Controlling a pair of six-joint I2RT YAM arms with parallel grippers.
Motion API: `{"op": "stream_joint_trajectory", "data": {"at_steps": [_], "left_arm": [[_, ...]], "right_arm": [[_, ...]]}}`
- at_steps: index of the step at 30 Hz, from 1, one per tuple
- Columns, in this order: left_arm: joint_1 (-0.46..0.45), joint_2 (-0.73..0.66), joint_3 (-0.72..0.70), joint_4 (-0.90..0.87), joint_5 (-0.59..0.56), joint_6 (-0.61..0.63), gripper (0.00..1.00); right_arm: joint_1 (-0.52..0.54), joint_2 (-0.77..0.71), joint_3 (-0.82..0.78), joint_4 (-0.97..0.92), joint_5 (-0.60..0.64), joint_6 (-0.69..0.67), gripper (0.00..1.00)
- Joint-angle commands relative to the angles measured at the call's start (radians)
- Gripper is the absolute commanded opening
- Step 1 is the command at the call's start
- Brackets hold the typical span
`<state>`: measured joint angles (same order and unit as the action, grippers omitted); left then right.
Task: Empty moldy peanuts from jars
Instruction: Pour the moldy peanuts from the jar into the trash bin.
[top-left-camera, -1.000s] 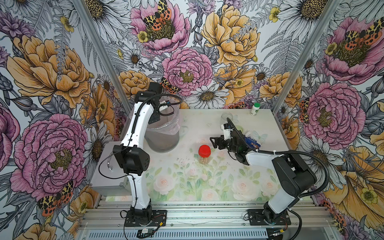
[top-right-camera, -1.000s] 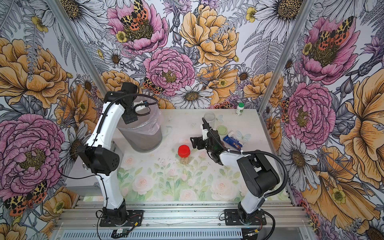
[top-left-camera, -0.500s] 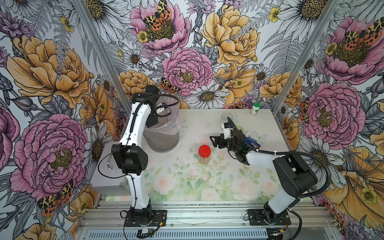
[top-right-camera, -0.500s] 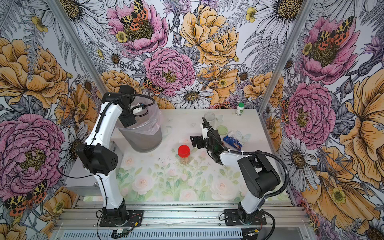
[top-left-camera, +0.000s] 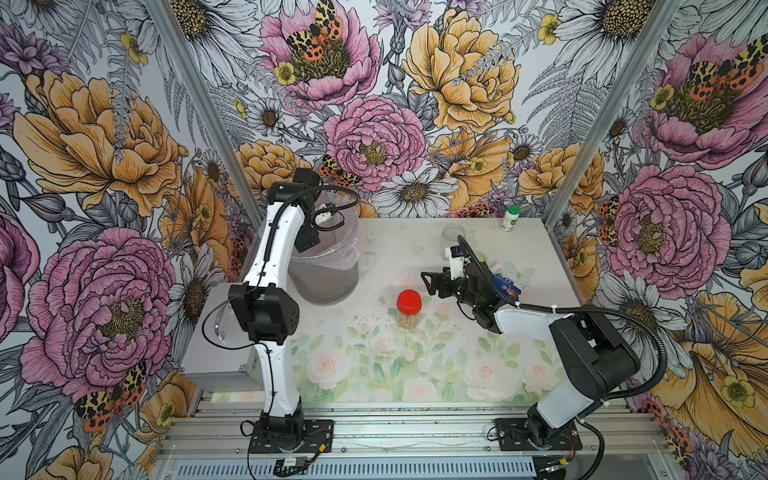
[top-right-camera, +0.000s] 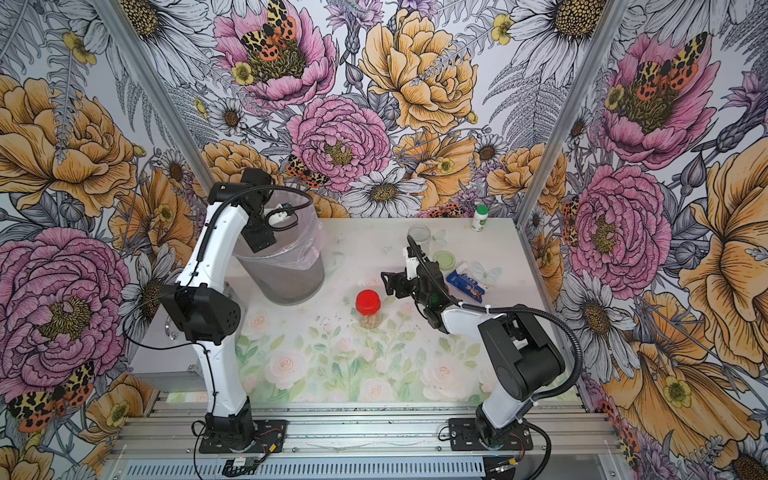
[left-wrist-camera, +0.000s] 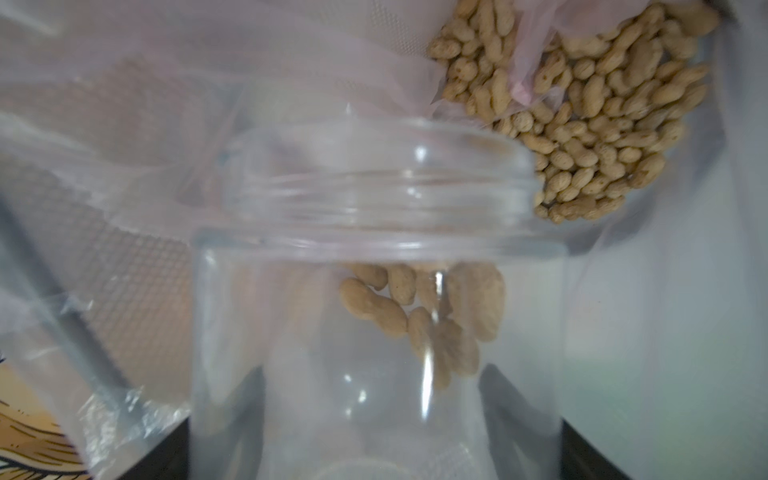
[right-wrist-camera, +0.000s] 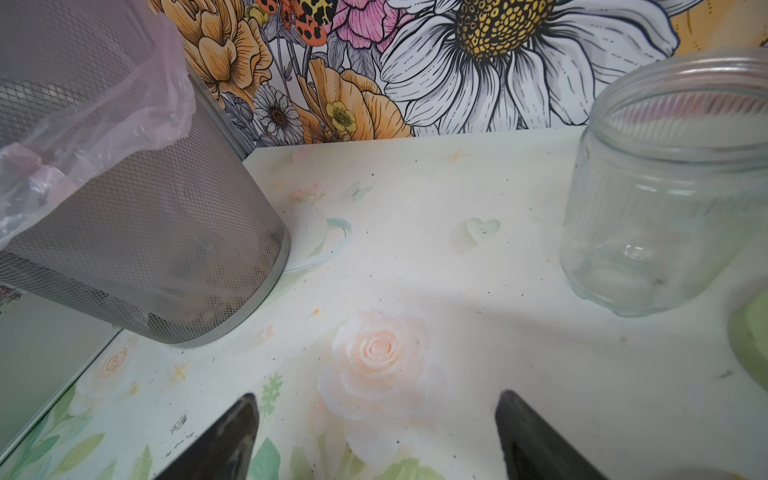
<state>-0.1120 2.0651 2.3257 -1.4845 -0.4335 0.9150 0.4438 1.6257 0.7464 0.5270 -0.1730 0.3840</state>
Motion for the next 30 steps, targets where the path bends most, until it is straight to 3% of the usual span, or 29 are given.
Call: {"op": "stream_joint_trajectory", "data": {"at_steps": [1, 2, 4, 5, 7, 8, 10, 12, 15, 17, 19, 21, 23, 26, 27, 29, 30], "left_arm": [[-0.065, -0.05, -0.02, 0.034, 0.052, 0.007, 0.26], [-0.004, -0.093, -0.045, 0.037, 0.074, -0.01, 0.27], [0.086, -0.114, -0.042, 0.033, -0.018, -0.032, 0.27], [0.049, -0.083, -0.02, 0.045, -0.053, 0.003, 0.27], [-0.083, -0.045, -0.011, 0.064, 0.0, 0.068, 0.27], [-0.092, -0.038, 0.03, 0.039, 0.036, 0.044, 0.27], [0.039, -0.073, 0.049, 0.023, 0.082, -0.009, 0.28], [0.093, -0.067, 0.01, 0.022, 0.016, -0.024, 0.28], [-0.055, -0.046, -0.096, 0.045, 0.04, 0.043, 0.27], [0.027, -0.107, -0.106, 0.054, 0.075, 0.006, 0.28], [0.129, -0.118, -0.065, 0.05, 0.009, -0.05, 0.29], [0.009, -0.067, -0.073, 0.063, 0.03, 0.034, 0.29], [-0.081, -0.027, -0.017, 0.06, 0.061, 0.055, 0.29], [0.081, -0.068, 0.058, 0.051, 0.108, -0.041, 0.31], [0.084, -0.074, 0.034, 0.056, 0.093, -0.05, 0.32], [-0.007, -0.106, -0.106, 0.066, 0.117, 0.031, 0.3], [-0.024, -0.096, -0.109, 0.064, 0.111, 0.026, 0.3]], "right_arm": [[-0.006, 0.01, 0.025, 0.049, -0.02, -0.012, 0.89], [-0.005, 0.013, 0.043, 0.011, -0.025, -0.016, 0.88], [-0.003, -0.002, 0.013, 0.026, 0.002, -0.011, 0.88], [-0.004, -0.003, -0.009, 0.064, 0.02, -0.002, 0.9], [-0.011, 0.017, -0.004, 0.1, -0.003, 0.011, 0.9], [-0.01, 0.028, 0.02, 0.083, -0.026, 0.005, 0.9], [-0.01, 0.022, 0.041, 0.029, -0.024, 0.001, 0.88], [-0.01, -0.014, -0.012, 0.084, 0.026, 0.004, 0.89], [-0.019, 0.008, -0.006, 0.123, 0.012, 0.001, 0.91], [-0.021, 0.023, 0.042, 0.063, -0.022, -0.017, 0.88], [-0.021, -0.008, 0.004, 0.072, 0.02, -0.016, 0.89], [-0.027, 0.002, -0.025, 0.148, 0.027, -0.002, 0.91], [-0.033, 0.04, 0.033, 0.108, -0.036, -0.005, 0.9], [-0.029, 0.015, 0.025, 0.084, -0.011, 0.005, 0.88], [-0.028, 0.005, -0.006, 0.131, 0.011, 0.012, 0.9], [-0.034, 0.018, -0.008, 0.161, 0.004, 0.021, 0.91], [-0.037, 0.025, 0.018, 0.137, -0.025, 0.019, 0.9]]}}
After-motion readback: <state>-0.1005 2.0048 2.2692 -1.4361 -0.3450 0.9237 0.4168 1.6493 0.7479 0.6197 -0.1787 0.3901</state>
